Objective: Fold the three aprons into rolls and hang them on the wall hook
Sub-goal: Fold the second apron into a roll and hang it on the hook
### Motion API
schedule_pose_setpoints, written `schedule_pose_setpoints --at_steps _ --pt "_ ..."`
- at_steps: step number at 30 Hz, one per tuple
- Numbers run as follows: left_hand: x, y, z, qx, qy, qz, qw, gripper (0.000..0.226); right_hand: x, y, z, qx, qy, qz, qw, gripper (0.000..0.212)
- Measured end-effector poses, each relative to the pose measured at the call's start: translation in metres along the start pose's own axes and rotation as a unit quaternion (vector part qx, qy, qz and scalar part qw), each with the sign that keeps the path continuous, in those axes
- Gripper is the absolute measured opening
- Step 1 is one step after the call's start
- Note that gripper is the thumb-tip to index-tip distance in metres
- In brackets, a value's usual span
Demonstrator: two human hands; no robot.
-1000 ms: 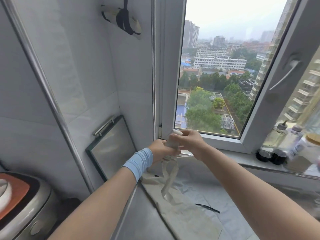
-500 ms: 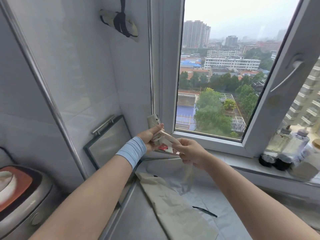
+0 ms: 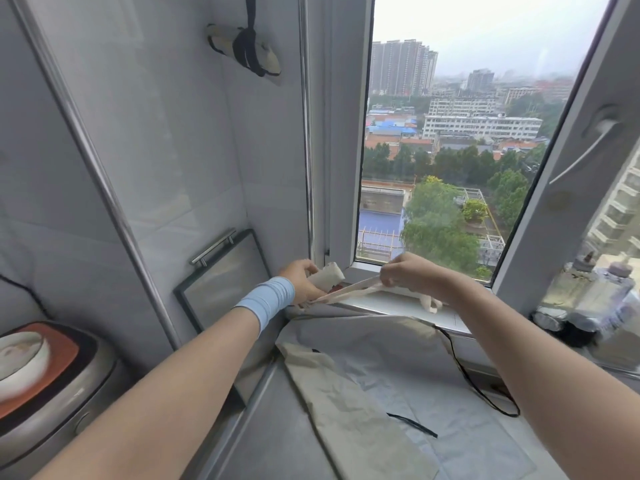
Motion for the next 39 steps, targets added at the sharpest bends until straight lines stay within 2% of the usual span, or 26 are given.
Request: schedule_pose_setpoints --at_steps 2,4,5,7,10,12,15,17,20,22,24,27,30,32,34,36,39 --pt "-0.004 0.005 -0.002 0.08 0.013 0.025 0.996 0.051 0.002 -0.001 0.016 0.021 -0.034 -0.011 0.999 0.025" --pt "-0.008 0.012 -0.002 0.164 0.044 0.052 0.984 0.052 0.006 0.0 0.03 0.13 -0.063 -0.02 0.989 0.024" --pt "-0.01 0.015 -0.002 0.191 0.065 0.062 0.977 0.052 0.007 0.002 0.036 0.229 -0.066 -0.001 0.971 0.025" --pt "-0.016 0.021 -0.002 0.238 0.11 0.075 0.962 0.052 0.009 0.009 0.044 0.412 -0.056 0.058 0.908 0.033" --pt "-0.025 0.033 -0.001 0.312 0.185 0.104 0.926 0.045 0.014 0.019 0.048 0.519 -0.039 0.103 0.848 0.03" --pt "-0.03 0.042 0.0 0.279 0.209 0.135 0.928 0.043 0.019 0.025 0.045 0.547 -0.036 0.096 0.831 0.022" --pt "-0.032 0.041 0.005 0.128 0.208 0.168 0.955 0.038 0.034 0.034 0.029 0.573 -0.025 0.045 0.818 0.028" --pt "-0.034 0.036 0.01 0.02 0.215 0.197 0.956 0.031 0.042 0.043 0.011 0.583 -0.003 -0.002 0.813 0.031" --pt "-0.032 0.023 0.019 -0.206 0.199 0.2 0.937 0.031 0.042 0.048 -0.021 0.555 0.04 -0.088 0.826 0.029" --pt "-0.031 0.011 0.025 -0.349 0.183 0.189 0.9 0.024 0.037 0.053 -0.036 0.535 0.041 -0.131 0.833 0.031" --pt "-0.026 0.007 0.03 -0.434 0.152 0.182 0.869 0.019 0.031 0.061 -0.038 0.489 -0.011 -0.168 0.856 0.025" --pt "-0.015 0.016 0.038 -0.501 0.081 0.151 0.849 0.013 0.026 0.079 -0.027 0.349 -0.092 -0.158 0.919 0.017" --pt "-0.001 0.026 0.044 -0.52 -0.009 0.108 0.847 0.018 0.019 0.089 -0.019 0.166 -0.126 -0.139 0.968 0.023" --pt "0.005 0.028 0.042 -0.5 -0.037 0.075 0.862 0.029 0.013 0.091 -0.012 0.11 -0.143 -0.138 0.974 0.028" --pt "0.01 0.03 0.036 -0.484 -0.038 0.036 0.874 0.047 0.011 0.092 -0.004 0.105 -0.164 -0.133 0.972 0.031" --pt "0.012 0.029 0.028 -0.451 -0.014 -0.002 0.892 0.054 0.013 0.093 0.002 0.127 -0.18 -0.125 0.967 0.028" --pt "0.012 0.032 0.014 -0.422 0.01 -0.003 0.907 0.056 0.017 0.088 0.009 0.233 -0.169 -0.149 0.946 0.009"
Point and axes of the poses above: each hand's wrist, its own x-axis towards the middle knuckle, its own y-axis out of the palm, z = x × y, the point moved 4 cm from there along x, towards the middle knuckle, and after that the axes turned 11 degrees about x, right-handed, at the moved point
